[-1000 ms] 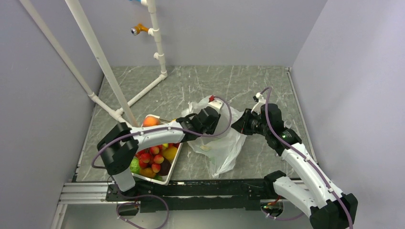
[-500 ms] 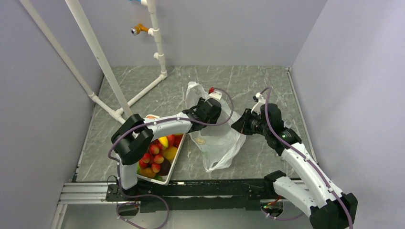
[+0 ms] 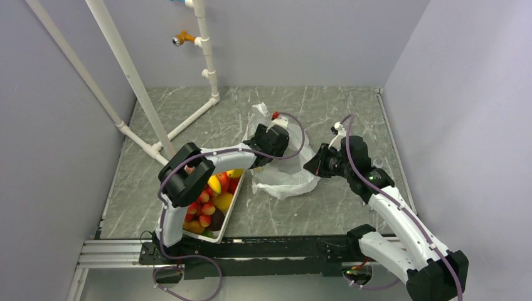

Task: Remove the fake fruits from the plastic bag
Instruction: Adjust the plastic bag at the center of the board, then take out the fake fruit from the plastic bag.

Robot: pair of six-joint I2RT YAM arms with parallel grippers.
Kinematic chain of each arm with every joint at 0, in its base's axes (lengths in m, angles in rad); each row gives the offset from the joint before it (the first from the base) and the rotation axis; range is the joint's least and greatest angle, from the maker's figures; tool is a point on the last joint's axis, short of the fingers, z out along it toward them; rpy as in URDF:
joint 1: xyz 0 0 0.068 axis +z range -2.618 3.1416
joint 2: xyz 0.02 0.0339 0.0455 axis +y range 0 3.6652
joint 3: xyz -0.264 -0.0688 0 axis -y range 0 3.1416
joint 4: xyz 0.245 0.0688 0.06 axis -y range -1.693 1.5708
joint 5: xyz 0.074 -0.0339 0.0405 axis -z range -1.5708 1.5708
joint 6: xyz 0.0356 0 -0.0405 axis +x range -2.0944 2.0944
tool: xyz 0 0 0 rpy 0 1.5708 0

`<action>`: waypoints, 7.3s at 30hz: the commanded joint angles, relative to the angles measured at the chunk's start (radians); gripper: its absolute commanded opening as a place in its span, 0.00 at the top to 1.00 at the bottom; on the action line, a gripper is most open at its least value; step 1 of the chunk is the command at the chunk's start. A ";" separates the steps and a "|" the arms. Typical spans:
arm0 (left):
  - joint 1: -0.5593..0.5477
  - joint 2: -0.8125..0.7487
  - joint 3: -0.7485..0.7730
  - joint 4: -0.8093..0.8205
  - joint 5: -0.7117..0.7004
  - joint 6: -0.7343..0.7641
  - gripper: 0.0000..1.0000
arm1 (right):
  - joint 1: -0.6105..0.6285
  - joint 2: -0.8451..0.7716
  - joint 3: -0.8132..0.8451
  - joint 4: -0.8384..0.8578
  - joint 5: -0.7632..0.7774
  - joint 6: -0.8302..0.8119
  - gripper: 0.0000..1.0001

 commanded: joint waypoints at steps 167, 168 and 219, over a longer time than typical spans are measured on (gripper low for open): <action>-0.173 -0.243 -0.401 0.450 0.483 -0.343 0.38 | -0.175 0.295 0.051 0.374 0.109 0.041 0.40; -0.173 -0.234 -0.382 0.426 0.476 -0.339 0.37 | -0.182 0.327 0.049 0.384 0.102 0.038 0.41; -0.214 -0.069 -0.077 0.100 0.363 -0.138 0.44 | -0.219 0.607 -0.109 0.519 -0.304 0.090 0.92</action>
